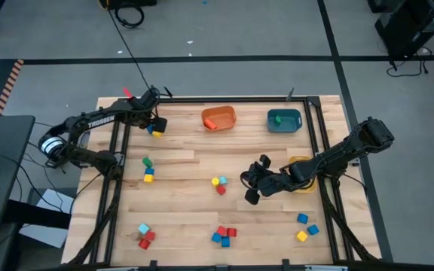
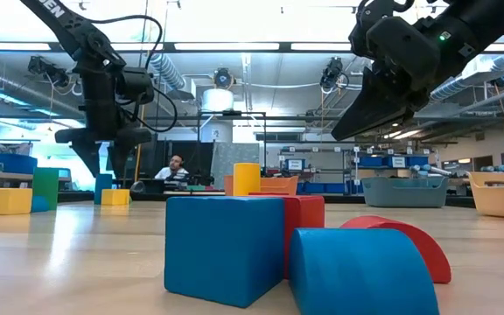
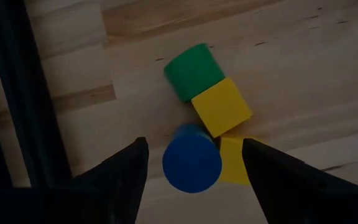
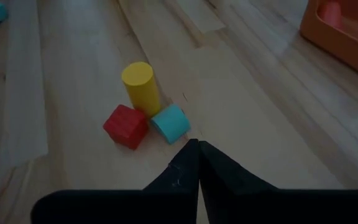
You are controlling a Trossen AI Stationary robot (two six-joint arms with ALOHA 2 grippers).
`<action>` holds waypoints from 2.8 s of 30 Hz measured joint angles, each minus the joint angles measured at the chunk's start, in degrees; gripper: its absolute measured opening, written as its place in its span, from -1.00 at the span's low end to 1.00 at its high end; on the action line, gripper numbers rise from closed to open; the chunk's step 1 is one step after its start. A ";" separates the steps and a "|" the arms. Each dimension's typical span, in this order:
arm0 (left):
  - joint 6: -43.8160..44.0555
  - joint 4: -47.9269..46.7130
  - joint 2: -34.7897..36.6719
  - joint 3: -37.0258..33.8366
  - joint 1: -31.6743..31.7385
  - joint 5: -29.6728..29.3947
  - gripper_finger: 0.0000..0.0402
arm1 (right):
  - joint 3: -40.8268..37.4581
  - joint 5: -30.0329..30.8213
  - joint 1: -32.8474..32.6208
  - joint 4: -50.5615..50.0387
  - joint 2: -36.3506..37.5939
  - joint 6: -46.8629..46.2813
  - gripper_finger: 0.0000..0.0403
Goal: Sort blocks by size
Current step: Put the blue cylinder block into the orange bin
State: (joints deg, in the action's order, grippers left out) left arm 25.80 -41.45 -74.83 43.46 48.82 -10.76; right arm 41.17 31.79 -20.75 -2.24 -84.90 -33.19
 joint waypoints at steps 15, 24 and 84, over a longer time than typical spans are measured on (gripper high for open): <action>0.26 -0.11 0.00 0.00 0.00 0.00 0.06 | 0.00 -0.04 0.00 0.02 0.00 0.39 -0.88; 0.28 1.47 0.00 -3.48 0.00 -0.33 0.05 | 0.00 -0.40 0.00 0.04 0.02 0.38 -0.91; -2.82 16.94 0.42 11.91 -16.37 6.85 -0.30 | -0.02 -0.42 0.00 0.05 0.02 1.46 -0.91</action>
State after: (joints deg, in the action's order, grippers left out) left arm 22.98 -24.51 -74.41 55.37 32.45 -3.91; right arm 41.15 31.38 -20.75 -2.19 -84.88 -31.73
